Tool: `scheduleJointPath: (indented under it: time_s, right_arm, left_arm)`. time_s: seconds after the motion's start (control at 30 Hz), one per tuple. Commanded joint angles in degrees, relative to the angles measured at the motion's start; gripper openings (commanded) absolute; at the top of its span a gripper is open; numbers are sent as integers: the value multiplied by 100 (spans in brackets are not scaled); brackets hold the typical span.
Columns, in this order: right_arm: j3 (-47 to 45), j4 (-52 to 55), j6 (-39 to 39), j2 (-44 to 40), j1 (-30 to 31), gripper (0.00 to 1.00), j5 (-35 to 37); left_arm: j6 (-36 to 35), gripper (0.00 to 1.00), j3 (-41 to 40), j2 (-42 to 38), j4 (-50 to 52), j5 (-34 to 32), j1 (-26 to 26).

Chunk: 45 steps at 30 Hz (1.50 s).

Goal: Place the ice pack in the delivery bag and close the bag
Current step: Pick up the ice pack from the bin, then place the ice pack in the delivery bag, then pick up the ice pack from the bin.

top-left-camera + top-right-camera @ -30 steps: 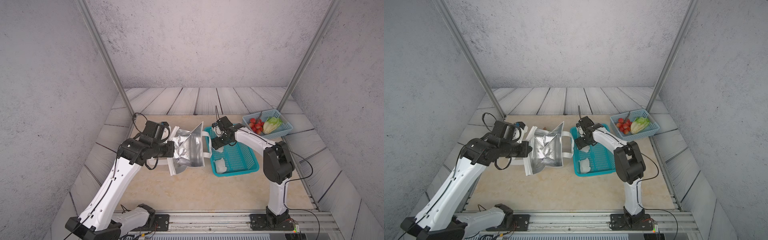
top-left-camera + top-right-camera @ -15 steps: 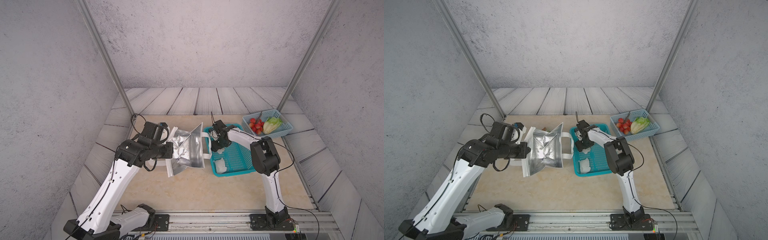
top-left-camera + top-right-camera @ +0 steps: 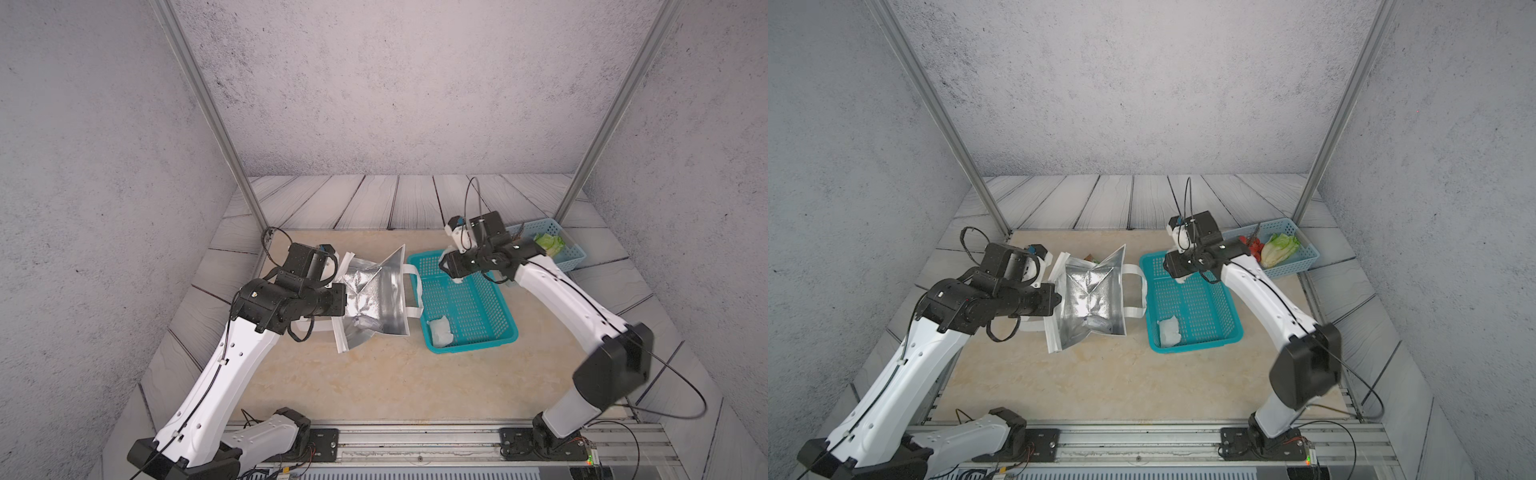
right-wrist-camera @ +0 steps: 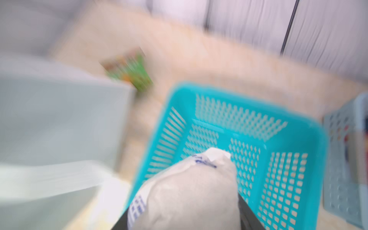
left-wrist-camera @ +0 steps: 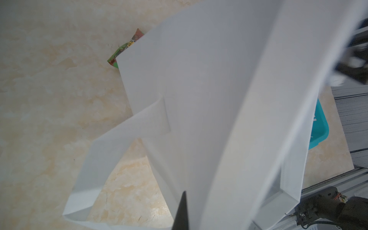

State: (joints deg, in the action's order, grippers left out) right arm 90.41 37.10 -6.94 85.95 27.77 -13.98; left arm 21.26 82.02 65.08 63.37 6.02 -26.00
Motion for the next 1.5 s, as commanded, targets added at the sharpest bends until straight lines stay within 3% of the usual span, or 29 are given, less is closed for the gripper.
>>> scheduleJointPath:
  time_s: [0.0, 0.17, 0.3, 0.5, 0.6, 0.67, 0.73, 0.8, 0.9, 1.03, 1.2, 1.47]
  right_arm:
    - [-20, -745, -793, -691, 721, 43, -1153]
    - [-425, -1083, -894, -400, 2079, 46, -600]
    - [-214, -1052, -1092, 339, 2374, 49, -222]
    - [1147, 389, -784, 1210, 2462, 75, -91]
    - [789, 229, -537, 447, 2463, 82, 170]
    - [250, -81, -436, -415, 2455, 83, 620]
    - [-407, -326, -336, -1173, 2336, 89, 1055]
    - [-1205, -172, -637, -1800, 1826, 92, 1180]
    - [-2347, 318, -1052, -2040, 956, 92, 954]
    - [-3056, 550, -1149, -1255, 501, 92, 804]
    - [-2550, 897, -1417, 287, 507, 90, 249]
    - [-2534, 348, -1456, 1353, 527, 86, -249]
  left_arm:
    - [53, 0, 74, 106, -188, -9, 25]
    - [69, 0, 156, 270, -310, 103, 25]
    - [105, 0, 144, 246, -316, 227, 27]
    - [108, 0, 144, 199, -262, 227, 25]
    - [75, 0, 132, 207, -233, 159, 25]
    - [48, 0, 118, 207, -225, 120, 25]
    - [23, 0, 109, 208, -241, 83, 25]
    - [-29, 0, 111, 239, -253, 66, 25]
    - [-98, 0, 113, 272, -285, 87, 26]
    - [-152, 0, 147, 318, -286, 131, 25]
    - [-154, 0, 185, 301, -222, 82, 25]
    - [-61, 0, 67, 199, -279, 112, 25]
